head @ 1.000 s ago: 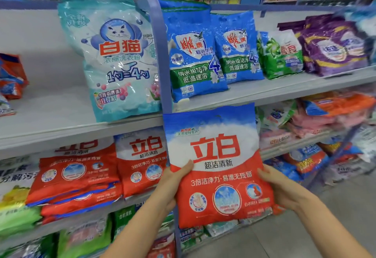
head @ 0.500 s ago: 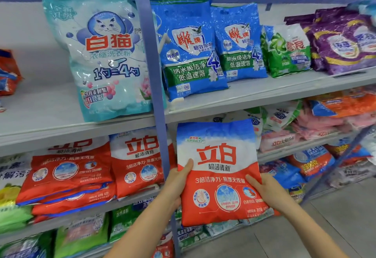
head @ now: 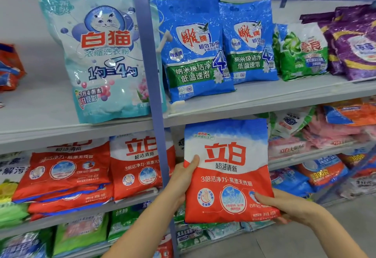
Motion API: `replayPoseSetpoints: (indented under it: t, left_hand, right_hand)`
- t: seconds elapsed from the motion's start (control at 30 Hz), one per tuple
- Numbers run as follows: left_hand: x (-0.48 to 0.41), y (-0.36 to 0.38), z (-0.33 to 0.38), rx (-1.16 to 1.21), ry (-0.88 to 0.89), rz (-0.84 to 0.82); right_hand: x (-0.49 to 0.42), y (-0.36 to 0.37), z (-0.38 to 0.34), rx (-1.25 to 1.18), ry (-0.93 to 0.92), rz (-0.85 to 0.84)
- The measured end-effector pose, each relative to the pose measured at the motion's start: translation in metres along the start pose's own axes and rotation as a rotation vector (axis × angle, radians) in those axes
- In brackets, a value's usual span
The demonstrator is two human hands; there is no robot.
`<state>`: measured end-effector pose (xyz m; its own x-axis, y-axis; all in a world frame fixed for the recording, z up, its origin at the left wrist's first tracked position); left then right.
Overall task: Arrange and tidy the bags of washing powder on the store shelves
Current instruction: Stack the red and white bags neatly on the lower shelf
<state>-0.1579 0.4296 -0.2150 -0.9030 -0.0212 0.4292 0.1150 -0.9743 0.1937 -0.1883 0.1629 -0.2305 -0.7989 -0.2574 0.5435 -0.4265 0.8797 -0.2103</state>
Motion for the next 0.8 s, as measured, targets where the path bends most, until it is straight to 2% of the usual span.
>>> replayPoseSetpoints:
  t: [0.1, 0.23, 0.33, 0.47, 0.6, 0.8]
  left_hand:
    - [-0.003, 0.000, 0.001, -0.010, -0.005, -0.002]
    - [-0.008, -0.002, 0.005, -0.027, 0.029, 0.023]
    - [-0.013, -0.003, 0.007, -0.057, 0.062, 0.056]
    - [-0.016, -0.003, 0.008, -0.039, 0.049, 0.070]
    - [-0.020, -0.004, 0.008, 0.041, -0.012, 0.096]
    - [-0.026, -0.006, 0.007, 0.071, -0.035, 0.088]
  right_hand:
    - [-0.001, -0.004, -0.006, -0.028, -0.053, -0.078]
    - [-0.017, -0.006, -0.004, -0.149, -0.134, 0.106]
    - [-0.025, 0.000, -0.008, -0.044, -0.149, 0.170]
    - [-0.028, -0.003, -0.011, 0.069, -0.090, 0.154]
    - [-0.031, -0.012, -0.002, 0.008, -0.017, 0.141]
    - [-0.037, -0.019, 0.002, -0.125, -0.131, 0.036]
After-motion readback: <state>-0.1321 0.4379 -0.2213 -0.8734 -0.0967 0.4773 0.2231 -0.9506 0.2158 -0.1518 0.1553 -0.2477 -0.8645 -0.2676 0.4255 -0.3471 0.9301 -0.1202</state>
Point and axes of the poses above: each hand's wrist, its own x-axis away from the middle knuckle, its own y-axis out of the palm, z = x × y, the point moved 2 cm from there along -x, towards the middle knuckle, and after that the axes turned 10 degrees about z, right-handed, at the moved point
